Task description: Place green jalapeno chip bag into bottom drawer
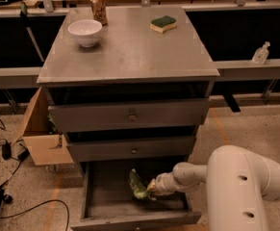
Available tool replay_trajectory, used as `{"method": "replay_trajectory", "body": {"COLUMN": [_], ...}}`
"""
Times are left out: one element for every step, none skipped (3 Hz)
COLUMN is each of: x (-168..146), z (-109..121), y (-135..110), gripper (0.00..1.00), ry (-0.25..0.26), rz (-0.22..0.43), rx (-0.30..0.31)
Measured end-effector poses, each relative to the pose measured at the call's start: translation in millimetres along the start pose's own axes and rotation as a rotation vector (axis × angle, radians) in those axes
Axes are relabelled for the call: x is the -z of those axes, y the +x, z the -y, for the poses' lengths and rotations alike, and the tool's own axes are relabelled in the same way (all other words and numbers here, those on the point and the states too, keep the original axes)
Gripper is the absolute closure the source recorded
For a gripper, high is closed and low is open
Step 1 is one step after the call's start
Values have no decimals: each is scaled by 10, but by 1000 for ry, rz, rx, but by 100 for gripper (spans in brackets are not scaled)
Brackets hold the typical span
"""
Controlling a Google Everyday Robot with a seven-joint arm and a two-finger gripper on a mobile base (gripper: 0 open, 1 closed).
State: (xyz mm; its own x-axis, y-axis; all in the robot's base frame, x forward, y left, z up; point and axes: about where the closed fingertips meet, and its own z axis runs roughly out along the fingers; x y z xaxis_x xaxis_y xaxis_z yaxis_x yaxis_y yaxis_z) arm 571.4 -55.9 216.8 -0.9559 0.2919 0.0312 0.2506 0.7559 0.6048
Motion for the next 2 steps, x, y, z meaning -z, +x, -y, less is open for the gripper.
{"method": "replay_trajectory", "body": {"x": [341, 799], "z": [-137, -294], "y": [-5, 115], "gripper": [13, 0], "ry": [42, 72], "rz": [65, 123], "rx": [16, 13]}}
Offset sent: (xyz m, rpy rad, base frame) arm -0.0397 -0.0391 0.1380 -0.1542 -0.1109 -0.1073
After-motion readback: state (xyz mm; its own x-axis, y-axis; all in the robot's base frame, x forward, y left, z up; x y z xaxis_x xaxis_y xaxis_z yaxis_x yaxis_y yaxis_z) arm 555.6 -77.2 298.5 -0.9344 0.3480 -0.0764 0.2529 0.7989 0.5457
